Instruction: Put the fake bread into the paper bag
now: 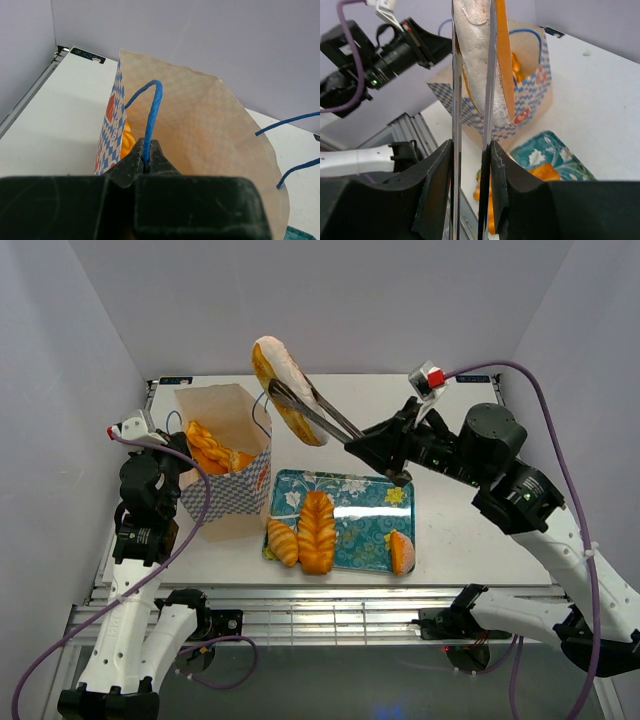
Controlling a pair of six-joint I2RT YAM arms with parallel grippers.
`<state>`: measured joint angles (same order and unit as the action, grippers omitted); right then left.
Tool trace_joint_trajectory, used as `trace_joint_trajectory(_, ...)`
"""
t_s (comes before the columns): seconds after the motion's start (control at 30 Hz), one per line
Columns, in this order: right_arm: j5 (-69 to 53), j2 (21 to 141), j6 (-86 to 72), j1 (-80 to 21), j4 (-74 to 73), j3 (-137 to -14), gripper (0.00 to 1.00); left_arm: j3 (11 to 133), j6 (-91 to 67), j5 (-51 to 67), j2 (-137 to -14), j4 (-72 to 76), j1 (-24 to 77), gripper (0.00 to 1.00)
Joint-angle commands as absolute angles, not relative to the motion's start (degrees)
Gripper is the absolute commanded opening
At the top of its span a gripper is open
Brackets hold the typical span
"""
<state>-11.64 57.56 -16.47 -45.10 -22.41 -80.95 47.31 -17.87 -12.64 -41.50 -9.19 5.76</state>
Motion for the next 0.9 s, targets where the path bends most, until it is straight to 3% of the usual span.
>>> trace_joint_trajectory(0.0,-17.48,62.38,-21.70,-45.53,-8.29,-84.11,0.31,47.11,-17.40,-13.01,-40.69,-9.14,5.98,0.00)
trace_joint_trajectory(0.5,-7.93,83.56,-20.66,-56.60,2.55,-95.53,0.31,46.93,-17.49,-12.65,-39.99,-9.14,6.06,0.00)
trace_joint_trajectory(0.87,-1.41,88.24,-20.21,-57.66,6.41,-90.45,0.34,46.93,-17.40,-13.54,-39.73,-9.14,6.59,0.00)
